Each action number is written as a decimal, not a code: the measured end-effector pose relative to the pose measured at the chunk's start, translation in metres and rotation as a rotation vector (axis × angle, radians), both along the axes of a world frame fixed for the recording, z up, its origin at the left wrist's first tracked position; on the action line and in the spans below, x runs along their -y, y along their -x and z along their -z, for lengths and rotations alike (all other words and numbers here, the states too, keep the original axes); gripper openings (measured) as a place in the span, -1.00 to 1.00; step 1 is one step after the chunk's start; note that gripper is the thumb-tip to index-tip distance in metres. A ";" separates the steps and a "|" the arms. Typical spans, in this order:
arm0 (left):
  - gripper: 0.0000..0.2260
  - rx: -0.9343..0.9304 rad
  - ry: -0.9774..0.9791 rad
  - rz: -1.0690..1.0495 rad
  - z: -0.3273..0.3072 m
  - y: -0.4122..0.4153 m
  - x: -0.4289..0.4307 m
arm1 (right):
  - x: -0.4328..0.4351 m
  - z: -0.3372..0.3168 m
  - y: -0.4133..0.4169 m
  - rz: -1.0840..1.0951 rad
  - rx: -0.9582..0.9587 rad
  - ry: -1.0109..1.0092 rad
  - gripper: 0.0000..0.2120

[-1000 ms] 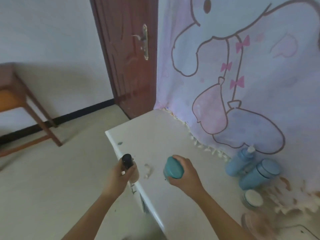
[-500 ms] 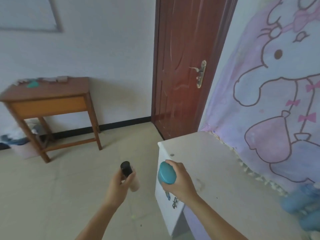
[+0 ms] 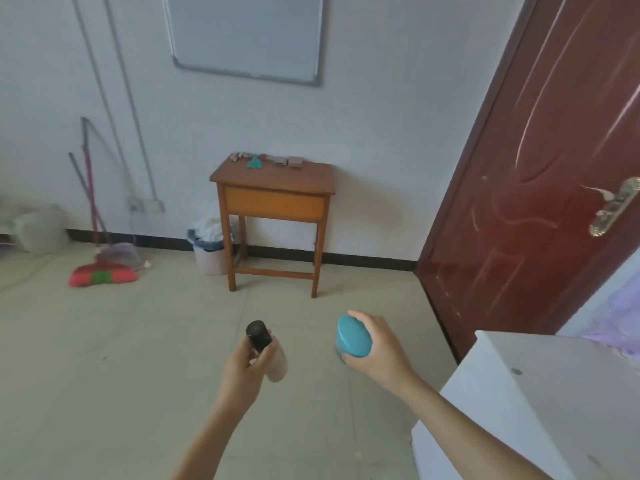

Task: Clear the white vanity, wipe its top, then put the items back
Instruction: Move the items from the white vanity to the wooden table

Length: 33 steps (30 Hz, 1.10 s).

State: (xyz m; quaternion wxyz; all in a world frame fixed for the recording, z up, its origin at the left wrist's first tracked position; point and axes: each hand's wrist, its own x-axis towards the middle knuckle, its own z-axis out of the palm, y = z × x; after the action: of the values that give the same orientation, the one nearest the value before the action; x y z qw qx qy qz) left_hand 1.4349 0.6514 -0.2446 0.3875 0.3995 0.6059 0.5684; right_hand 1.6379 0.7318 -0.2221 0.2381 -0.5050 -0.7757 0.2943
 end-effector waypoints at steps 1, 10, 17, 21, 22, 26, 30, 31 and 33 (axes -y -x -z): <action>-0.74 -0.001 -0.003 -0.021 0.000 0.012 -0.001 | -0.006 -0.003 0.014 -0.036 0.009 -0.003 -0.36; -0.92 -0.065 -0.036 -0.164 -0.026 0.095 -0.071 | -0.094 -0.026 0.112 -0.211 -0.025 -0.061 -0.35; -0.86 -0.183 -0.054 -0.264 -0.053 0.160 -0.166 | -0.204 -0.038 0.178 -0.293 -0.076 -0.076 -0.34; -0.84 -0.190 -0.061 -0.355 -0.060 0.193 -0.211 | -0.264 -0.036 0.226 -0.369 -0.068 -0.057 -0.35; -0.84 -0.188 -0.058 -0.378 -0.060 0.202 -0.220 | -0.276 -0.034 0.240 -0.384 -0.057 -0.049 -0.35; -0.90 -0.148 -0.035 -0.460 -0.046 0.244 -0.246 | -0.311 -0.022 0.292 -0.438 -0.045 0.002 -0.34; -0.88 -0.129 -0.045 -0.517 -0.036 0.298 -0.275 | -0.346 -0.018 0.346 -0.478 0.012 -0.009 -0.34; -0.85 -0.132 -0.051 -0.517 -0.035 0.313 -0.285 | -0.355 -0.017 0.359 -0.485 0.012 -0.014 -0.33; -0.83 -0.135 -0.060 -0.505 -0.035 0.343 -0.305 | -0.372 -0.018 0.386 -0.473 0.001 -0.037 -0.34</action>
State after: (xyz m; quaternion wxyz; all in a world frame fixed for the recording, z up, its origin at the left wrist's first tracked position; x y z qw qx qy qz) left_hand 1.0916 0.9568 -0.2095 0.1801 0.2838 0.6939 0.6368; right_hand 1.2521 1.1041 -0.2037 0.1714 -0.3049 -0.8778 0.3274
